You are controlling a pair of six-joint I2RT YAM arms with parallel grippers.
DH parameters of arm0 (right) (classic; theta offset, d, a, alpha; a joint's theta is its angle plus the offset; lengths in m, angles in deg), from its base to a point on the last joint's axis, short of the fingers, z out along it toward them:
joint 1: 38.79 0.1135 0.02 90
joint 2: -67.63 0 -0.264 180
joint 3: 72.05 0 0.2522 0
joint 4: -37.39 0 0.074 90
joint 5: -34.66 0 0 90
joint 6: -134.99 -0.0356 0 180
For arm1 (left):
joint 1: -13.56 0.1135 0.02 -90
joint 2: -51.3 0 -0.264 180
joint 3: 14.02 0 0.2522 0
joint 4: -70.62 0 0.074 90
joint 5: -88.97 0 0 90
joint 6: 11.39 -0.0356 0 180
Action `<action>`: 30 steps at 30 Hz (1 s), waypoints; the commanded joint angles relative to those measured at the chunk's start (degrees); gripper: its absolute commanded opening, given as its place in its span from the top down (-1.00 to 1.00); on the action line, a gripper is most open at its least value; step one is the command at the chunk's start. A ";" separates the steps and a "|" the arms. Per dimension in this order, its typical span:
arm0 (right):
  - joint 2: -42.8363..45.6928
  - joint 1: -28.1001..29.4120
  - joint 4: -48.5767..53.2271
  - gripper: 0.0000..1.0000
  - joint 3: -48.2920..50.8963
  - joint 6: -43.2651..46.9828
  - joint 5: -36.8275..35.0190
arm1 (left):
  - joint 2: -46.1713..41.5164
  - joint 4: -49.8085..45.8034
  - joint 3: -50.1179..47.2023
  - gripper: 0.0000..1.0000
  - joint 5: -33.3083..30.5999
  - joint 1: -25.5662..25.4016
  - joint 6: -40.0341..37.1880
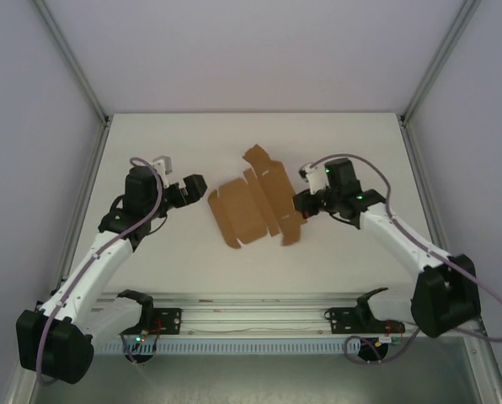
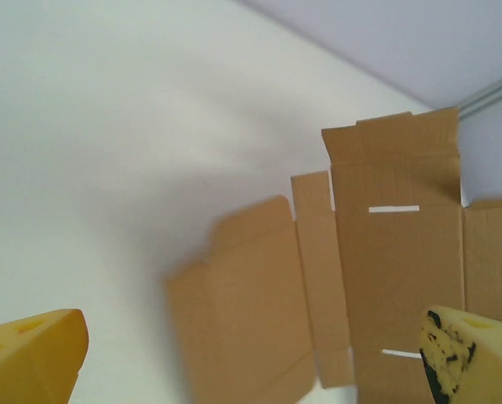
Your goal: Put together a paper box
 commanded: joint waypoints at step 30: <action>-13.26 22.15 -53.49 0.98 12.89 64.53 -51.12 | 27.28 9.86 16.37 -0.76 13.34 -9.91 7.44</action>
